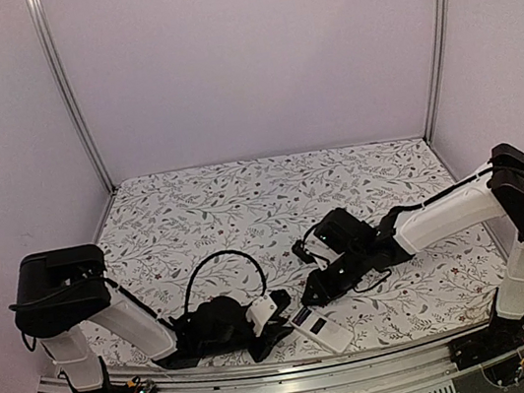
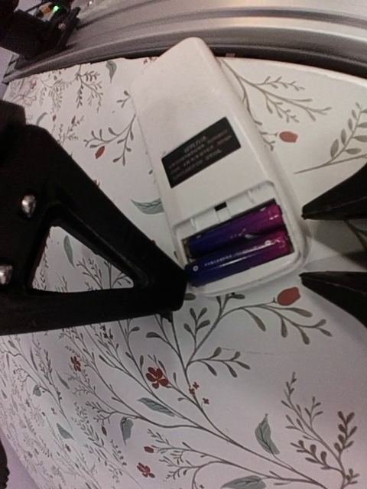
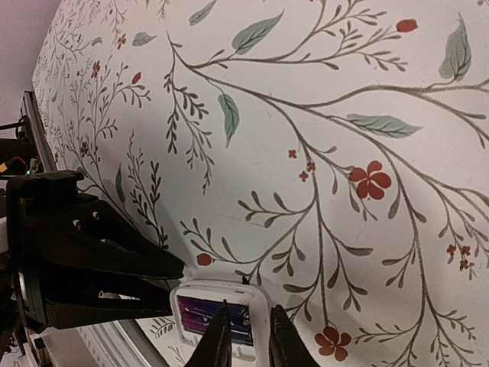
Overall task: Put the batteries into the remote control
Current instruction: Press the battery in the battery compartment.
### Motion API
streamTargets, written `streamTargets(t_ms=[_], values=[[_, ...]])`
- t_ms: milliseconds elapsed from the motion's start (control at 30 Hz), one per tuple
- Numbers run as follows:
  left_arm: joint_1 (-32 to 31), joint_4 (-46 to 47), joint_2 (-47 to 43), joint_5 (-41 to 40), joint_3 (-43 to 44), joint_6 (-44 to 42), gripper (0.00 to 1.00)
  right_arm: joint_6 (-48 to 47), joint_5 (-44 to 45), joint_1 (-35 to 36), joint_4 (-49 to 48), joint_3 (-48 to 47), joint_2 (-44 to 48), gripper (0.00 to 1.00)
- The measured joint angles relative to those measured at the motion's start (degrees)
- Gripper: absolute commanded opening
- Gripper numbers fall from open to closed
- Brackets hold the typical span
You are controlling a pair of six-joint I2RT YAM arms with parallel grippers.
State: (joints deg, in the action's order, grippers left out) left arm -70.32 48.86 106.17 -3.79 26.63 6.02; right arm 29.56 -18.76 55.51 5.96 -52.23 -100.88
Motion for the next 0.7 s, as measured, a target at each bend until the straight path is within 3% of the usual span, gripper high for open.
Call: streamTargets(t_ms=[700], values=[[0.0, 1.0, 0.7, -0.5, 0.2, 0.0, 0.25, -0.3, 0.0, 1.1, -3.3, 0.0, -1.4, 0.12]])
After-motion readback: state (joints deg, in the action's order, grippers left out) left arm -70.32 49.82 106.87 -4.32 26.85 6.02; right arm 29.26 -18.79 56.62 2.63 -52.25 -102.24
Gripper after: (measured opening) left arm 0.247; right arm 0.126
